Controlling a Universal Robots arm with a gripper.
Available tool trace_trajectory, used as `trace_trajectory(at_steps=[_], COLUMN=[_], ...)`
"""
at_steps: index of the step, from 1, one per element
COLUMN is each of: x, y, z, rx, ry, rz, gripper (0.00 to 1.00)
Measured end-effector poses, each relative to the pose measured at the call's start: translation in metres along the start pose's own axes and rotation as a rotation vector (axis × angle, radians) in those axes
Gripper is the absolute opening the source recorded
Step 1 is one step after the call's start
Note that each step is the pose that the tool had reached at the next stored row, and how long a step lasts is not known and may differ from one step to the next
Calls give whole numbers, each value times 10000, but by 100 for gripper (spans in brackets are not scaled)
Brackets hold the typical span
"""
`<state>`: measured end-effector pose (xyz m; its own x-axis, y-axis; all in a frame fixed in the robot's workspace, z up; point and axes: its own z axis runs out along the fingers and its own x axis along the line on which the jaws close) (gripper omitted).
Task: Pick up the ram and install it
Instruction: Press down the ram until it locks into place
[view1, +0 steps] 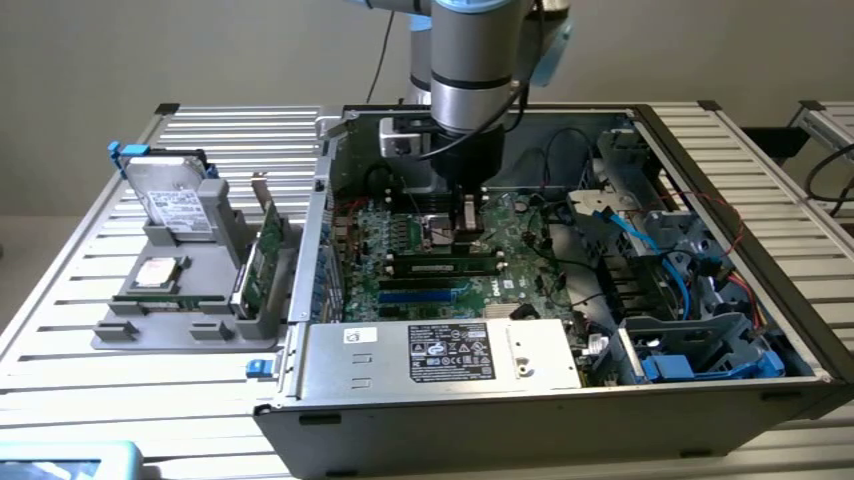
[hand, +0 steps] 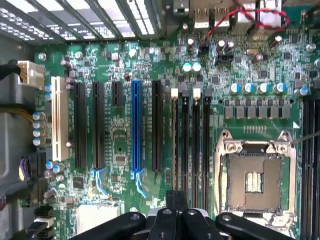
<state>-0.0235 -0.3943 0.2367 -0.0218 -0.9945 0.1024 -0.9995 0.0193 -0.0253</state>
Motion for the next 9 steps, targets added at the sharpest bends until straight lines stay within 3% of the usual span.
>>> trace_trajectory(at_steps=[9], x=[3], y=[210], z=[9], rx=[-1], ry=[-8], rz=[1], gripper=[11])
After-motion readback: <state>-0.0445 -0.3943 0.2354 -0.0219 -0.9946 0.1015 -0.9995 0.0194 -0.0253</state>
